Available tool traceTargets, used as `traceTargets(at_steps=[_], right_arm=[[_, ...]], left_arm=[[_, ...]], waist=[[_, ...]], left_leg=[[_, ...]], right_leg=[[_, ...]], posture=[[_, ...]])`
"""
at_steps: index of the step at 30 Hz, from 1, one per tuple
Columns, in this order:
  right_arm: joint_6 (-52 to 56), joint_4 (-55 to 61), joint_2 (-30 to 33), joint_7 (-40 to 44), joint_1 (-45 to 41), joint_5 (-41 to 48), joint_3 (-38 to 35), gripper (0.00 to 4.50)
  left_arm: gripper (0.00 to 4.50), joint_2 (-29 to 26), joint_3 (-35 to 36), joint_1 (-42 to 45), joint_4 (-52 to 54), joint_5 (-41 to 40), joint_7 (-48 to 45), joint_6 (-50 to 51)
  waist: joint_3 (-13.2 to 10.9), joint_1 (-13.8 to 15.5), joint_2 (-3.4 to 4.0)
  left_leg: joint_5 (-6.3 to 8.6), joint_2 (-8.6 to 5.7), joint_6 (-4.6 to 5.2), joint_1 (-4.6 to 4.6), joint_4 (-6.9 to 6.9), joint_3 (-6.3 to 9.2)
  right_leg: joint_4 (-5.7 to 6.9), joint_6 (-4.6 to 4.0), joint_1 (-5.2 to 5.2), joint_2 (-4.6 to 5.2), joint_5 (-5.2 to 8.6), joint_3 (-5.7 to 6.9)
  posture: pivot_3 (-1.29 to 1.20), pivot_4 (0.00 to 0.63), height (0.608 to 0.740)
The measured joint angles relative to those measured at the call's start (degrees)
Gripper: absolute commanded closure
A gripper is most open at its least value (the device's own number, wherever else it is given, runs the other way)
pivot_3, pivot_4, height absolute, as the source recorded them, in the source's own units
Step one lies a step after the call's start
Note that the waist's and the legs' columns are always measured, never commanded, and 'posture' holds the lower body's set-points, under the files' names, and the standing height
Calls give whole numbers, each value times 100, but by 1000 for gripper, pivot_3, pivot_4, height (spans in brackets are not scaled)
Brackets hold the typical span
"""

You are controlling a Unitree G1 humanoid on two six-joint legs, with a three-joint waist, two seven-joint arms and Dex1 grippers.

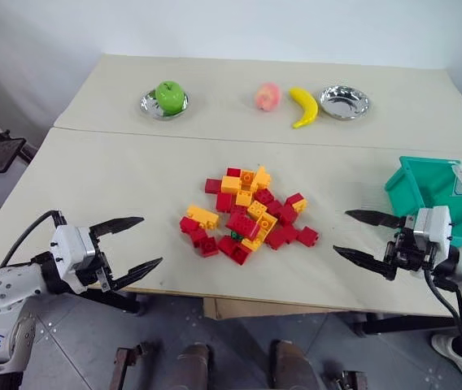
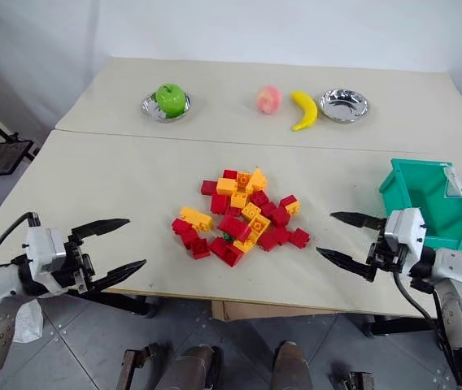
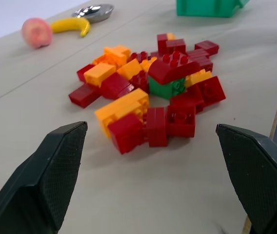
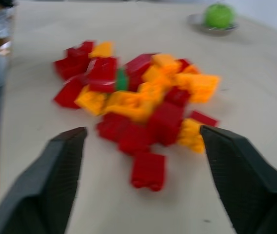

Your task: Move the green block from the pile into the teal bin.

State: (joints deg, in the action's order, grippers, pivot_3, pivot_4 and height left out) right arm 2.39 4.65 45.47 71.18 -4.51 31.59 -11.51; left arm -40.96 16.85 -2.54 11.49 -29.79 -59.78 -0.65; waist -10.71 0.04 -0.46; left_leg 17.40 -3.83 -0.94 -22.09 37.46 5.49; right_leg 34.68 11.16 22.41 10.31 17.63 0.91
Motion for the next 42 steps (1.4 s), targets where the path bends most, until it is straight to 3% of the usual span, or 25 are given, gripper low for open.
traceTargets(at_steps=[7,9,16,21,27,34,42], right_arm=[[1139,679,-185,-555,-731,-267,1035,4086],[1401,917,-536,-776,-1081,-431,1544,4477],[1816,893,-1631,-1387,-1897,-1191,2841,4477],[2131,311,-2268,-2089,-2438,-1833,3223,4477],[1670,-1188,-2525,-2645,-3298,-2266,2901,4477],[668,-3048,-2575,-2673,-4102,-2448,2418,4477],[289,-3095,-2325,-1924,-3948,-2320,2220,4477]], left_arm=[[0,249,-284,204,-96,108,116,-48],[0,291,-315,190,-93,163,180,-56],[0,327,-237,220,-115,204,457,-60],[0,348,-172,231,-127,211,625,-57],[0,385,-145,222,-135,211,726,-58],[0,473,-169,422,-323,215,779,-60],[0,486,-217,523,-337,214,776,-59]], waist=[[-1,-31,1],[0,-26,0],[1,-20,-5],[2,-33,-6],[2,-40,-6],[2,-115,-6],[2,-175,-6]], left_leg=[[-1,3,-2,-1,-4,0],[-1,5,-4,-1,-2,2],[-2,0,-5,-6,0,13],[-2,0,-7,-6,-3,14],[-3,-1,-8,-6,-4,13],[-4,1,-9,-6,-12,12],[-4,2,-9,-6,-12,15]], right_leg=[[9,0,11,-1,0,-4],[8,-1,12,-3,0,-3],[22,-2,16,-1,0,-1],[34,-3,18,-2,-1,-1],[36,-4,18,-3,-1,0],[35,-5,19,-5,-1,4],[35,-5,18,-4,-1,8]], posture=[[0,150,740],[0,150,740],[0,150,740],[0,150,740],[0,150,740],[0,150,740],[0,150,740]])
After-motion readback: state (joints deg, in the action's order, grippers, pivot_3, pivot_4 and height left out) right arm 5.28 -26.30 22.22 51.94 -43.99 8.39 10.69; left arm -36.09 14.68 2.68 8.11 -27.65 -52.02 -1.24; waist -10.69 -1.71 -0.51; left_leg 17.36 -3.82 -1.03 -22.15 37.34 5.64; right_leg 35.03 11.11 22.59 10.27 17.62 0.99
